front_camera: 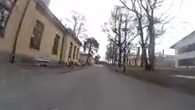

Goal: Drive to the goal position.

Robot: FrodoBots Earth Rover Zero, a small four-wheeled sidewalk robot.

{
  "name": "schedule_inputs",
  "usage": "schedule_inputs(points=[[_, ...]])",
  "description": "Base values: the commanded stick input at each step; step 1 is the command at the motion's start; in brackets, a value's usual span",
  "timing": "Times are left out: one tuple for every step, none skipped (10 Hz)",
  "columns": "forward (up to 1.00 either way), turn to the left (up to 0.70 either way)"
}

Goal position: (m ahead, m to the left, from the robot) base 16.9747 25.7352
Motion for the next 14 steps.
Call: schedule_inputs(points=[[1.0, 0.0], [1.0, 0.0], [1.0, 0.0], [1.0, 0.0], [1.0, 0.0], [1.0, 0.0], [1.0, 0.0], [1.0, -0.06], [1.0, -0.3], [1.0, -0.4], [1.0, -0.17], [1.0, 0.0], [1.0, 0.0], [1.0, 0.0]])
